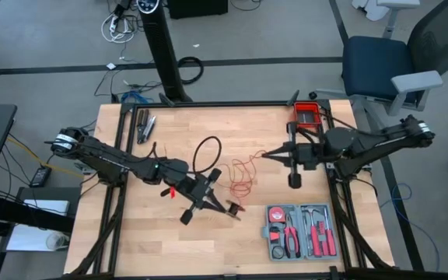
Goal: Coil cords
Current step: Uncoil the wire
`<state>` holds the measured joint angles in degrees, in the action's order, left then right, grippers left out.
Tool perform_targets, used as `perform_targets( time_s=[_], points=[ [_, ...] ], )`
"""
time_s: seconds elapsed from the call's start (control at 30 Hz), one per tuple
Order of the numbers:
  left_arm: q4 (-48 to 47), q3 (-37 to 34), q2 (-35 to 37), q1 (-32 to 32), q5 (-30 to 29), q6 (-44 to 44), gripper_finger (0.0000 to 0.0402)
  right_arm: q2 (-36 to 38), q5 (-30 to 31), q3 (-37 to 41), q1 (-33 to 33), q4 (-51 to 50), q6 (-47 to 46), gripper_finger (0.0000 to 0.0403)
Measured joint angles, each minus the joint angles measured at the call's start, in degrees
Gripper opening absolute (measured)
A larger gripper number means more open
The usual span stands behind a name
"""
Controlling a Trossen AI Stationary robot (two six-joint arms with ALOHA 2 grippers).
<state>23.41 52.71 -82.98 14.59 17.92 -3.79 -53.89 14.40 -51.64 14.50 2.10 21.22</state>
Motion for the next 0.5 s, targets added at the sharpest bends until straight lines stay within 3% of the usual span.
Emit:
perform_targets(
  time_s=[0.2,0.5],
  points=[
    [6.9,0.0,0.0,0.9,6.4,-0.3,0.0003,-6.3,6.8,0.0,-0.2,2.8,-0.5,0.0],
    [13.8,0.0,0.0,1.3,10.9,-4.9,0.0003,-15.2,5.1,0.0,-2.8,4.2,-4.2,0.0]
  ],
)
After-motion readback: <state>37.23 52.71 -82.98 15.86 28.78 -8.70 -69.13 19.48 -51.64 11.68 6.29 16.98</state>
